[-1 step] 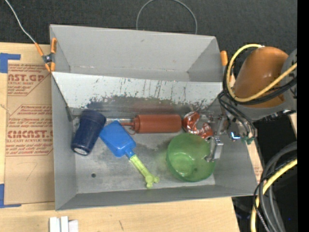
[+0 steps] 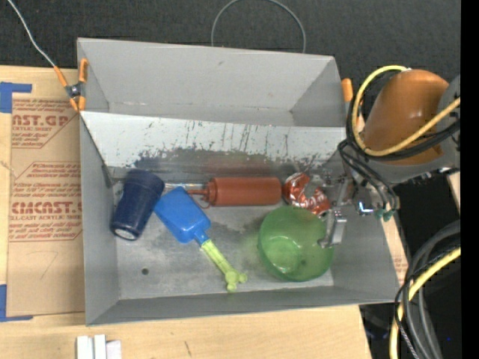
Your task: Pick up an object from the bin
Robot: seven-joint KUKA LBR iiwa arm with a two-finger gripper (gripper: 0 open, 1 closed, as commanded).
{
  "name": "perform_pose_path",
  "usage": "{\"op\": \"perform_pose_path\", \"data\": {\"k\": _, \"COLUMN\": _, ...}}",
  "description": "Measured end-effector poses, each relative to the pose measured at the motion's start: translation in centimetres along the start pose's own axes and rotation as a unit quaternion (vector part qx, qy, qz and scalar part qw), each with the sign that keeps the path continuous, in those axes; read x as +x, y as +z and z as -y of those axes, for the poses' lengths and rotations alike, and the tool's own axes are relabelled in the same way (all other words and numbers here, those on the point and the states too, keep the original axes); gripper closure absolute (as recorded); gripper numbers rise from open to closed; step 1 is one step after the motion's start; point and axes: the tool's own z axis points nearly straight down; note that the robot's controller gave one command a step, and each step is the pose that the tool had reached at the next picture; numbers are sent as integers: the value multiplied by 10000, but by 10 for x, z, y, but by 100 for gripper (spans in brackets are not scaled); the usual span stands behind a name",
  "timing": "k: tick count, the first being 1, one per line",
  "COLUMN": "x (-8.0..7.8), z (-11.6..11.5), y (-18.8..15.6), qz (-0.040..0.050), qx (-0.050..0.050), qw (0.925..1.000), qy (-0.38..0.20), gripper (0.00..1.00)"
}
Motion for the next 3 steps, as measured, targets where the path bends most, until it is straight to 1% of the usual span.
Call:
{"op": "perform_pose_path", "data": {"k": 1, "x": 11, "z": -9, "y": 83, "qz": -2, "qx": -5, "qw": 9998, "qy": 202, "gripper": 0}}
{"op": "perform_pose_path", "data": {"k": 2, "x": -4, "z": -15, "y": 109, "qz": 8, "qx": -6, "qw": 9995, "qy": 315, "gripper": 0}}
{"op": "perform_pose_path", "data": {"k": 3, "x": 47, "z": -4, "y": 110, "qz": 1, "qx": -9, "qw": 9811, "qy": 1936, "gripper": 0}}
